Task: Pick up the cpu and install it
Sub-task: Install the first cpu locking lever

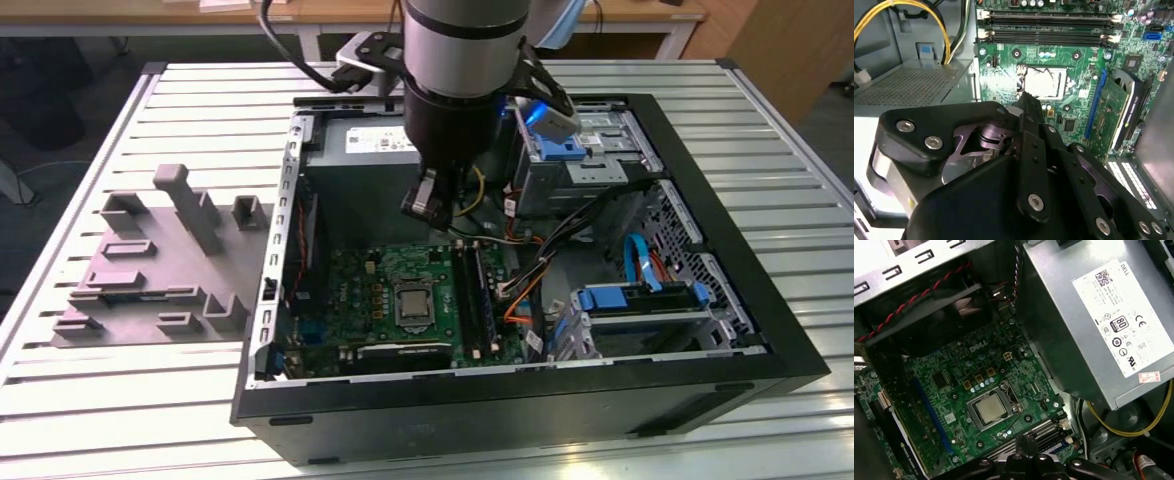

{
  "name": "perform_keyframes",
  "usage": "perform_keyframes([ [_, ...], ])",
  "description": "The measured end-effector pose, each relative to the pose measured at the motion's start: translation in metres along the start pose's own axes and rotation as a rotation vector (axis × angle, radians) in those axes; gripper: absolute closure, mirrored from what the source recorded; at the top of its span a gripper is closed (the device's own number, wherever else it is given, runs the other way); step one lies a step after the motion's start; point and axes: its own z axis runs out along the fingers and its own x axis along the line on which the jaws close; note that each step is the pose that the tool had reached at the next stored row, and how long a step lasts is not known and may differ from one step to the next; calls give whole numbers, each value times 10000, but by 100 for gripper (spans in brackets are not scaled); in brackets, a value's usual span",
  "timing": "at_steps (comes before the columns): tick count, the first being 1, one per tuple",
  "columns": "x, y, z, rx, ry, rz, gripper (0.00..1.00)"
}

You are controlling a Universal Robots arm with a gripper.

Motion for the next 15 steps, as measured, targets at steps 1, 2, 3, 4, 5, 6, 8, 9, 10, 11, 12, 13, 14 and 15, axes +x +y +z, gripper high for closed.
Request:
perform_keyframes([
  [1, 0, 0, 4, 0, 1, 1, 89],
  [2, 1, -1, 3, 1, 4, 1, 89],
  [3, 0, -1, 6, 0, 1, 1, 89],
  [4, 0, -1, 7, 1, 1, 1, 89],
  [5, 0, -1, 7, 0, 1, 1, 89],
  [6, 0, -1, 8, 0, 1, 1, 89],
  [8, 0, -1, 8, 1, 1, 1, 89],
  [9, 0, -1, 8, 0, 1, 1, 89],
  [10, 1, -1, 8, 1, 1, 0, 89],
  [11, 0, -1, 8, 0, 2, 0, 89],
  [12, 0, -1, 9, 1, 2, 1, 89],
  [13, 1, -1, 12, 1, 1, 1, 89],
  [14, 3, -2, 16, 1, -1, 0, 89],
  [15, 5, -4, 25, 1, -1, -1, 89],
])
